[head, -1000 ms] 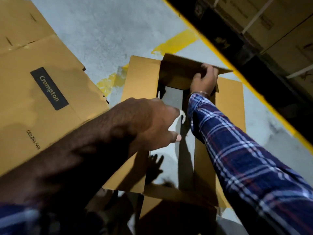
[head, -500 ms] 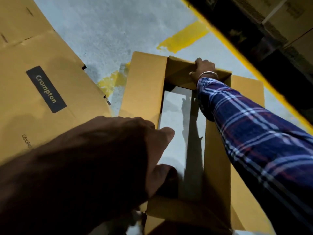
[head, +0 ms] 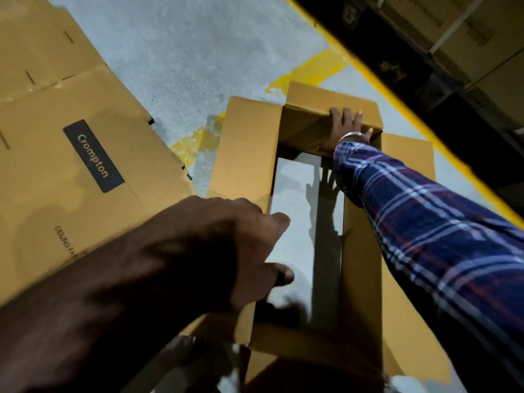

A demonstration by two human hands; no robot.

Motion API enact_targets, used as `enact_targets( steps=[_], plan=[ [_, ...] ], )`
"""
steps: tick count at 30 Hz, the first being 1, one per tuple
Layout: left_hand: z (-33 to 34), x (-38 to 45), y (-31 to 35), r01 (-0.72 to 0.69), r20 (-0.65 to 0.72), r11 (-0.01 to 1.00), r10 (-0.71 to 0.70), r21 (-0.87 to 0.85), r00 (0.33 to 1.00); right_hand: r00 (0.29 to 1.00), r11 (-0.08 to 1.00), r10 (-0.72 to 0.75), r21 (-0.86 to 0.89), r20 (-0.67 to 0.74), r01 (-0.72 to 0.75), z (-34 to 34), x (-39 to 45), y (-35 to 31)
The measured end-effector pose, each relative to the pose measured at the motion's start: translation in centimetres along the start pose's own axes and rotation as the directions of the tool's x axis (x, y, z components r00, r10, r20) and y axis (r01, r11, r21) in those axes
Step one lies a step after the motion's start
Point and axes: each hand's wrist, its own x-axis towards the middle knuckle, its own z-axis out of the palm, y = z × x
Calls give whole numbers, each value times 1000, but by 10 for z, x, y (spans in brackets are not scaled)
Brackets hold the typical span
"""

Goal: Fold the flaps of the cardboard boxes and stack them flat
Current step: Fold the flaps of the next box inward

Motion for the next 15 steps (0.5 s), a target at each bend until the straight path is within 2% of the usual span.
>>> enact_targets(
  steps=[2, 5, 7, 8, 10, 11, 12, 13, 14, 15],
  plan=[
    [-7, 5, 5, 34, 153, 989, -11, -146, 988, 1000, 1000, -21, -6, 10, 21, 3, -33, 4],
    [-18, 2, 9, -21, 119, 982, 44, -187, 992, 994, 996, -78, -24, 82, 80, 12, -91, 6],
    [-20, 3, 11, -22, 91, 986, 38, -163, 995, 961, 992, -124, 15, 249, 125, 23, -143, 7],
    [-20, 5, 12, -20, 83, 987, 34, -161, 996, 919, 988, -155, 50, 363, 148, 31, -172, 4],
    [-23, 4, 14, 4, 76, 988, 8, -156, 997, 733, 969, -221, 61, 643, 238, 39, -232, -2],
    [-24, 4, 14, 8, 63, 985, 3, -170, 998, 647, 963, -211, 42, 733, 266, 61, -259, 1],
    [-23, -1, 12, 10, 52, 980, 0, -197, 999, 625, 968, -133, -36, 769, 250, 83, -284, -3],
    [-23, -3, 10, 11, 36, 972, -3, -233, 999, 720, 967, -163, -35, 675, 252, 100, -285, 6],
    [-23, -9, 9, 10, 14, 966, -7, -260, 1000, 668, 978, -131, -17, 733, 210, 131, -305, 15],
    [-23, -12, 8, 13, -10, 962, -17, -272, 1000, 740, 978, -91, -79, 666, 191, 163, -332, 10]
  ],
)
